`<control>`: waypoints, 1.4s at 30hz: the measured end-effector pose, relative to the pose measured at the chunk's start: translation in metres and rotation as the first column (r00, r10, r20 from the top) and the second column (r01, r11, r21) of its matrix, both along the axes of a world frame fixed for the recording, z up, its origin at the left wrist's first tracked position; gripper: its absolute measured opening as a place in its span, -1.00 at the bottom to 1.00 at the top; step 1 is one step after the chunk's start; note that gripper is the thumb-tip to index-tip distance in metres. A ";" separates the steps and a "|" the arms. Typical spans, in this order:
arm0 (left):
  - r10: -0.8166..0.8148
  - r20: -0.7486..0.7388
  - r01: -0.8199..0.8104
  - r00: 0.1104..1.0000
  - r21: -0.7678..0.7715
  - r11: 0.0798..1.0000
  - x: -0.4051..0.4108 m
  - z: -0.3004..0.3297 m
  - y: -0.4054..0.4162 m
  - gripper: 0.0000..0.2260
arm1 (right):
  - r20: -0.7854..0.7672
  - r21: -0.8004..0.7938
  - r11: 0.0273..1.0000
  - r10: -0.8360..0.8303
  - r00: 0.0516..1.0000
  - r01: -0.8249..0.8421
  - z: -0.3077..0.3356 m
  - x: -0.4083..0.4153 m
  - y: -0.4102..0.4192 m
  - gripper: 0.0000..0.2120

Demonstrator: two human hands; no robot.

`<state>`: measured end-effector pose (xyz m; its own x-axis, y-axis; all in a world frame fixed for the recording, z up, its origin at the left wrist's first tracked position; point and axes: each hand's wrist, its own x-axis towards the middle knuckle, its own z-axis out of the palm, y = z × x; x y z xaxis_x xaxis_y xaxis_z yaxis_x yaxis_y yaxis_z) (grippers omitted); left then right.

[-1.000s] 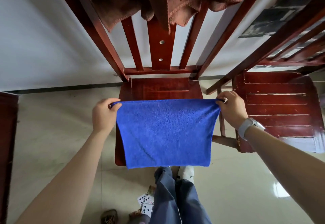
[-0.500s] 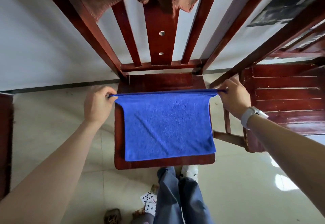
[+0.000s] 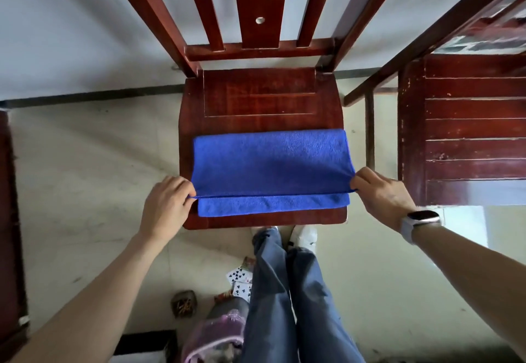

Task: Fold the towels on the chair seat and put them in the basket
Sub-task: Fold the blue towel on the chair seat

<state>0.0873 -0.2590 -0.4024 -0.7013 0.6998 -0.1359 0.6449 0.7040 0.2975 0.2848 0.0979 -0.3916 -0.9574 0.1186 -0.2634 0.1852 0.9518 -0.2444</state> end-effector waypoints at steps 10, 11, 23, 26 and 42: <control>-0.007 0.070 0.014 0.998 -0.095 0.995 0.044 -0.026 -0.014 -0.80 | 0.034 0.025 0.998 -0.062 0.998 0.061 -0.024 0.027 -0.015 -0.72; -0.006 0.065 0.013 0.998 -0.103 0.995 0.046 -0.028 -0.015 -0.80 | 0.017 0.037 0.998 -0.052 0.998 0.052 -0.026 0.027 -0.016 -0.72; -0.032 0.025 0.037 0.999 -0.233 0.972 0.055 -0.052 -0.013 -0.93 | 0.025 0.101 0.992 -0.075 0.997 0.072 -0.064 0.047 -0.025 -0.77; 0.033 -0.001 -0.033 0.999 -0.223 0.974 0.059 -0.042 -0.002 -0.75 | -0.071 0.138 0.987 -0.074 0.995 0.083 -0.059 0.046 -0.029 -0.82; 0.077 -0.085 -0.093 0.993 -0.201 0.975 0.030 -0.118 0.102 -0.43 | -0.100 0.169 0.985 0.002 0.995 0.015 -0.121 -0.086 -0.090 -0.47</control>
<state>0.1168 -0.1568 -0.5200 -0.7710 0.5998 -0.2141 0.5949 0.7983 0.0938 0.1990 0.0076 -0.5124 -0.9768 0.1598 -0.1426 0.1745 0.9799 -0.0972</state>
